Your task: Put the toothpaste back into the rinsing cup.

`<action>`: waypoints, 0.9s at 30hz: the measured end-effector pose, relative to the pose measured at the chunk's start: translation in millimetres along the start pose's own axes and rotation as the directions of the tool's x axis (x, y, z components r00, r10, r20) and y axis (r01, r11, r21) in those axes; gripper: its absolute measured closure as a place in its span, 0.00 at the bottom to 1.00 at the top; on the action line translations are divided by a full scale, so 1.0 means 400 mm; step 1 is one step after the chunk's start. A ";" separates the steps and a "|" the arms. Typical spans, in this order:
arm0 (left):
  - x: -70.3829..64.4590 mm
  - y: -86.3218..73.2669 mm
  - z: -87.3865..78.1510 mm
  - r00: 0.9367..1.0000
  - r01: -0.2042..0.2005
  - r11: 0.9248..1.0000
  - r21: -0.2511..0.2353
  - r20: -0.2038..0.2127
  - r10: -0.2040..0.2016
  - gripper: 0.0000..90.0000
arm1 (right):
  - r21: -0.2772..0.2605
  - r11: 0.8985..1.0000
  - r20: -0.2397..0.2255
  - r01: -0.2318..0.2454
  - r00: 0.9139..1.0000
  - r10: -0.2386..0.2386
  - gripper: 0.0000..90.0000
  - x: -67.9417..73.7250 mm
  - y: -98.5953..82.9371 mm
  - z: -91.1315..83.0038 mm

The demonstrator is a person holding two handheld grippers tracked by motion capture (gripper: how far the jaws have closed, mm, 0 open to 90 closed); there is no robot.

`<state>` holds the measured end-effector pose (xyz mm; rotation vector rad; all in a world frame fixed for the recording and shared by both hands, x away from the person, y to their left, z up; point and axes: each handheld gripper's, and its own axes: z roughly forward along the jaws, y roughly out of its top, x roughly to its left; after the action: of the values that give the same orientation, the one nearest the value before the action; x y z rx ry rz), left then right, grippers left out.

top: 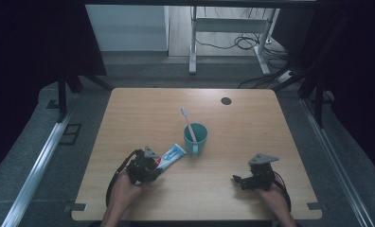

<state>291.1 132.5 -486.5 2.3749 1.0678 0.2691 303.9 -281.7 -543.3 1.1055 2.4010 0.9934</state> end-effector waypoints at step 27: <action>0.033 0.123 0.080 0.998 -0.062 0.942 0.329 0.033 0.054 0.42 | 0.002 1.000 0.000 -0.001 1.000 0.001 0.02 0.000 0.000 0.000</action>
<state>343.4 102.8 -487.9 2.7024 1.1057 0.0861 303.8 -281.8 -543.2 1.1068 2.4024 0.9914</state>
